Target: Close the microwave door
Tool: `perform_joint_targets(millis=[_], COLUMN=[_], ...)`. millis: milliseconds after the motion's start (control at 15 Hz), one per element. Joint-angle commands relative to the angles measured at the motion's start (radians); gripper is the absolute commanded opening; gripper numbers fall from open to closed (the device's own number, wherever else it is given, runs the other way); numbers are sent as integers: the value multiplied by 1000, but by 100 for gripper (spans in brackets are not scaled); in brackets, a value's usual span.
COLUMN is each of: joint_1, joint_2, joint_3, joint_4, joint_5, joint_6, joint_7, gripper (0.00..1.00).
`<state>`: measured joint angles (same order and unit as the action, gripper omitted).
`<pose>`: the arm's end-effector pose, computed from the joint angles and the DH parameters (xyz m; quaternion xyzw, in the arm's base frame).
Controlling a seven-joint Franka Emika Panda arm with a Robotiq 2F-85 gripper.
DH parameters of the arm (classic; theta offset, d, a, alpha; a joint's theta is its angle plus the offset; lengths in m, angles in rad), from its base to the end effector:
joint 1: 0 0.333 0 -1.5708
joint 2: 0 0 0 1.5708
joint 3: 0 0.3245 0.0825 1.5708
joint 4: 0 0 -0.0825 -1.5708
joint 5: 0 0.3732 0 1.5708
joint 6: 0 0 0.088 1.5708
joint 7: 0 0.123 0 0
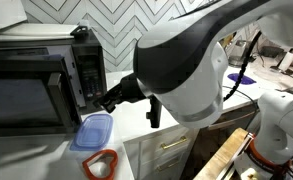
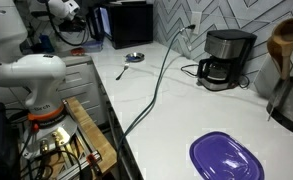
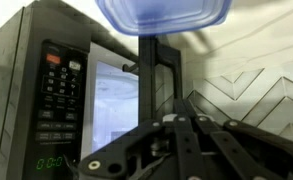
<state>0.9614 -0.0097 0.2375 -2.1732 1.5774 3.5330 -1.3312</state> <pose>0.3013 0.4203 0.4729 -0.8116 -0.3166 -0.4590 0.1745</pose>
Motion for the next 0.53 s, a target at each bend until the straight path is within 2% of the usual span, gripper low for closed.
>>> perform_joint_targets(millis=[0,200,267,467], joint_1=[31,104,55,59], joint_2=[-121,-132,-100,-102], joint_3=[14,-22,6,4], joint_4=[-111,-96,-78,-75], joint_5=[280,497,395,410], joint_6=[-59,-28,-29,-29], joint_7=[-259,-507,-387,-409], gripper=[0,0,0,1])
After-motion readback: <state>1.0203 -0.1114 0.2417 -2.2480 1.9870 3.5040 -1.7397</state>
